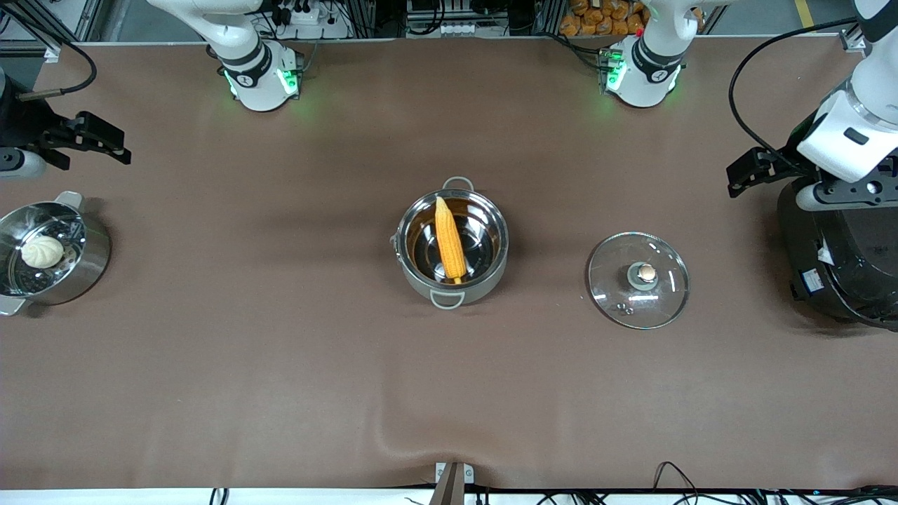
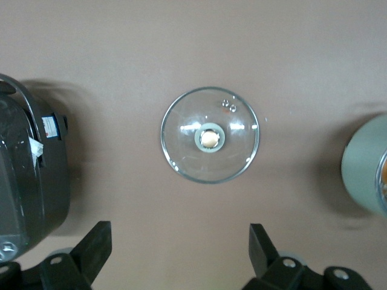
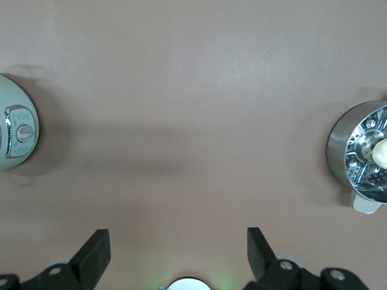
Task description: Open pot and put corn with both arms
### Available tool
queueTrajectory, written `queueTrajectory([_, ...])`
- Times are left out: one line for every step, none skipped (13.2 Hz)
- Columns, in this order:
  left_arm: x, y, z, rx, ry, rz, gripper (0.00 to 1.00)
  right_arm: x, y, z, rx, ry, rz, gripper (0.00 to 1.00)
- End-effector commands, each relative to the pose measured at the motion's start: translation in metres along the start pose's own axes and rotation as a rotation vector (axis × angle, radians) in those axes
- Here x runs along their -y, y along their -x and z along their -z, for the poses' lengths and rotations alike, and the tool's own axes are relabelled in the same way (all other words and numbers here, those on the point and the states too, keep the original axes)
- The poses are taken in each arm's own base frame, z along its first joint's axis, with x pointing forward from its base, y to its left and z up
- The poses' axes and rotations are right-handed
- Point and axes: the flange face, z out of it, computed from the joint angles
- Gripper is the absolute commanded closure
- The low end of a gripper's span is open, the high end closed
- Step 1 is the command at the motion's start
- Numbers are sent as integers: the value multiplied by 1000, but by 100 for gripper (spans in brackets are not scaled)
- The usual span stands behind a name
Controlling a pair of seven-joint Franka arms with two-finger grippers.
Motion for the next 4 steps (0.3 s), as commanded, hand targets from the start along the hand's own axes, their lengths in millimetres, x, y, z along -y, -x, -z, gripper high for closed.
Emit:
queueTrajectory([5,5,12,14,19,-37,0,-3,6,5,0,-2,-11,0])
queueTrajectory([8,5,13,15,21,-30,0,-4,7,6,0,-2,-14,0])
queueTrajectory([8,5,14,17,17,-25,0,-7,7,5,3,-3,-13,0])
queueTrajectory([8,5,15,15,16,-25,0,-13,5,4,-1,-5,-6,0])
